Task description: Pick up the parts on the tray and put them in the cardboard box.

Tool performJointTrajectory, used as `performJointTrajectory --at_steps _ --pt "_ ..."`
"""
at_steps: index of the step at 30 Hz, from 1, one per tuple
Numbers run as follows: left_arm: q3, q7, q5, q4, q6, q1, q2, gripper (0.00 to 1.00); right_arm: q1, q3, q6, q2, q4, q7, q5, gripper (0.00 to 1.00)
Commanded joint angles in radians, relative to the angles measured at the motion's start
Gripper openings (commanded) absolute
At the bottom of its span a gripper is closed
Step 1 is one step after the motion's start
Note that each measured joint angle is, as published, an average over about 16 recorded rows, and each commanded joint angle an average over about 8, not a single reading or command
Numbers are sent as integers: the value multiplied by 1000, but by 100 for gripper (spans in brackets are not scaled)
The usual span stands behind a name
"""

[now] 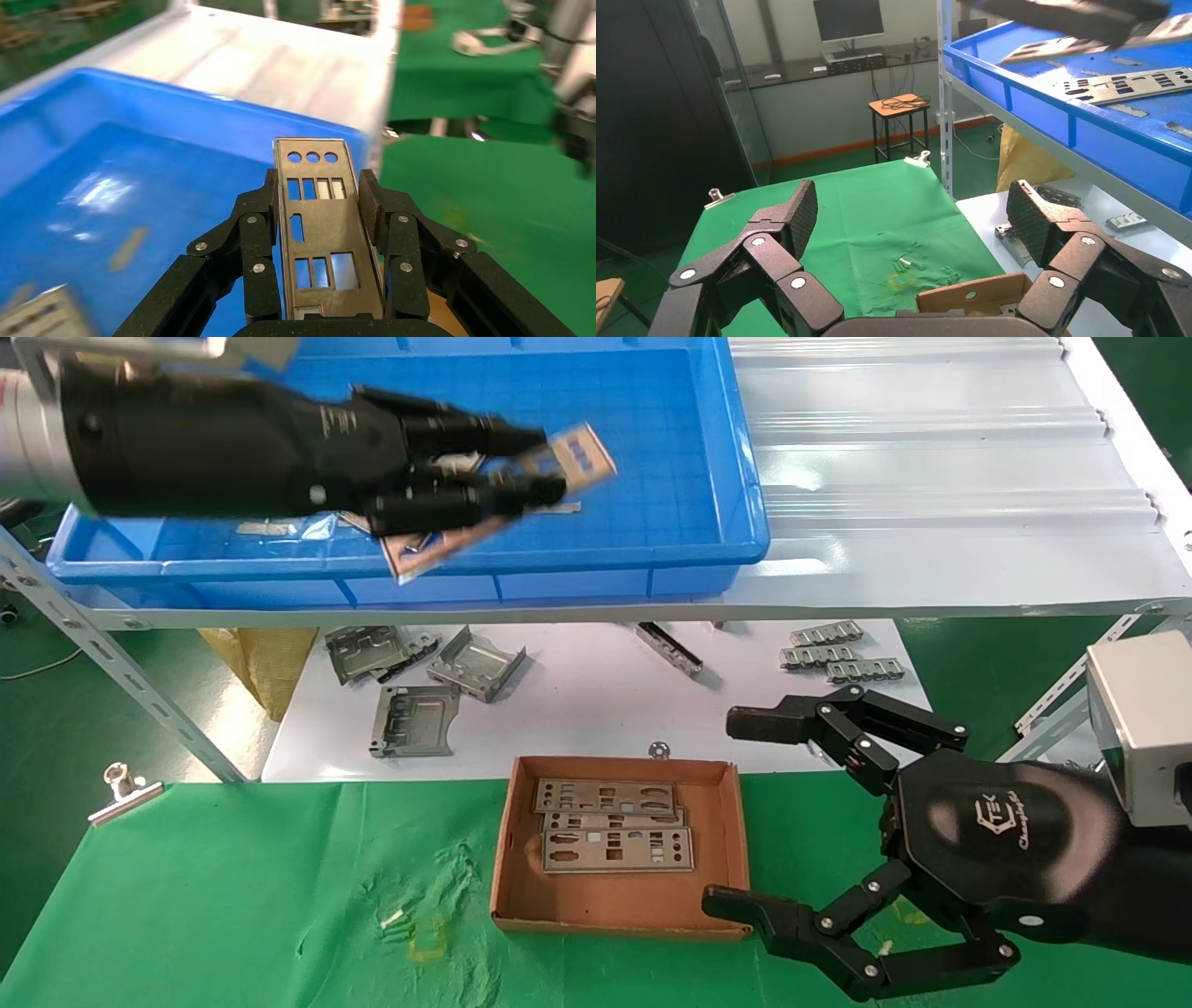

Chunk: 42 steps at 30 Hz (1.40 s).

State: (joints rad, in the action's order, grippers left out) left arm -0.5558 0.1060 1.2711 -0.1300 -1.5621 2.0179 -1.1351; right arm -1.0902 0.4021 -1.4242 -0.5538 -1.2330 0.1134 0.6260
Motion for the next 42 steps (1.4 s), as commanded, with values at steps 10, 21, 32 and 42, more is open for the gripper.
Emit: performJointTrajectory --at_steps 10,21,32,42 --pt "-106 71 -56 -233 -34 -220 13 0 0 0 0 0 0 0 0 100" --pt "-211 389 20 -180 100 -366 -138 0 0 0 0 0 0 0 0 100" --pt "-220 504 27 -81 294 -406 -220 55 0 0 0 0 0 0 0 100" --pt "-249 515 -1 -121 360 -442 -224 100 0 0 0 0 0 0 0 100"
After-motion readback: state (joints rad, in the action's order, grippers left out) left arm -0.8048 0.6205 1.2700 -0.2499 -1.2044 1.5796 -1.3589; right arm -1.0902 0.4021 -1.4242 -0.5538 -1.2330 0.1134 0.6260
